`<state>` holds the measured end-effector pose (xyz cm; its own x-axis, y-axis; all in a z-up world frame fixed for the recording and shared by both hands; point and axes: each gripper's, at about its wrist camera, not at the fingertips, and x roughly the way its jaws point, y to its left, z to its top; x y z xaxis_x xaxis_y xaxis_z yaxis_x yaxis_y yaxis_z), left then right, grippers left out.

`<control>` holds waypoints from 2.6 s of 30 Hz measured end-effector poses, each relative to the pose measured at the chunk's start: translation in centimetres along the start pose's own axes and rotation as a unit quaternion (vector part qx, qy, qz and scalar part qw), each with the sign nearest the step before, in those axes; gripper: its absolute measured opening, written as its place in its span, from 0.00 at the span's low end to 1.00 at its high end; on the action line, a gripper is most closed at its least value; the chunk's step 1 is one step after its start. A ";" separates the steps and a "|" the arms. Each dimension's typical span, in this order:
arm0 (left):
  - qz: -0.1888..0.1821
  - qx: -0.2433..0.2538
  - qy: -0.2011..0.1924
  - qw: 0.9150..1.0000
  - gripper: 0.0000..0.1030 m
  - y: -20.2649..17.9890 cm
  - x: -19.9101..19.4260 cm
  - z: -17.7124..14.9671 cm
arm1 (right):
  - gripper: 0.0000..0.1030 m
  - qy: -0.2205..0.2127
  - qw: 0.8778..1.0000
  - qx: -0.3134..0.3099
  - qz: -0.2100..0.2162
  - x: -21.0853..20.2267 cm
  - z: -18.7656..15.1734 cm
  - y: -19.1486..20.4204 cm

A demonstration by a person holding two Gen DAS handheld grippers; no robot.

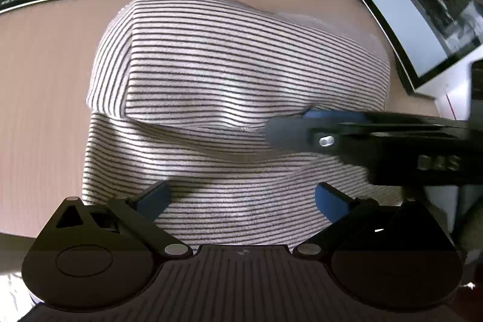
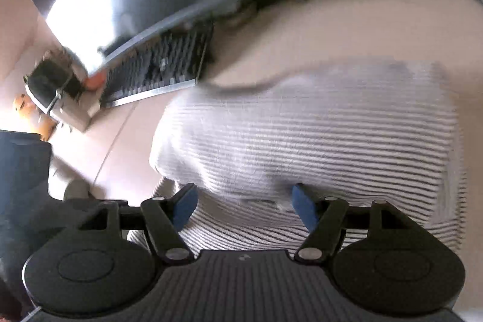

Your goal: Fold clothes

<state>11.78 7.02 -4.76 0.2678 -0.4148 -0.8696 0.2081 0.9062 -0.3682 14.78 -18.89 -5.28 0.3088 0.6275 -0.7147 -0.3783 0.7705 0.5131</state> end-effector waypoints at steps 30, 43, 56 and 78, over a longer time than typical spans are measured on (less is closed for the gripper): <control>0.160 0.114 -0.101 0.975 1.00 -4.8 -0.4 6.9 | 0.39 -0.142 0.976 -0.012 -0.166 -4.4 8.3 -8.4; 0.246 0.370 -0.191 0.875 1.00 -13.4 3.9 8.9 | 0.17 -0.138 0.976 0.113 -0.125 -2.0 10.4 -14.5; 0.271 0.437 -0.235 0.825 0.31 -13.6 7.2 13.0 | 0.12 -0.191 0.979 0.013 -0.073 -7.7 11.3 -8.6; 0.329 -0.094 -0.292 0.893 0.17 21.0 -11.2 18.5 | 0.31 -0.095 0.970 -0.176 -0.137 3.3 13.4 1.8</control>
<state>30.59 29.14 3.35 0.7307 0.2911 -0.6175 -0.3224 0.9444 0.0637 26.84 -13.91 -0.36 0.5833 0.4390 -0.6834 -0.5233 0.8466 0.0972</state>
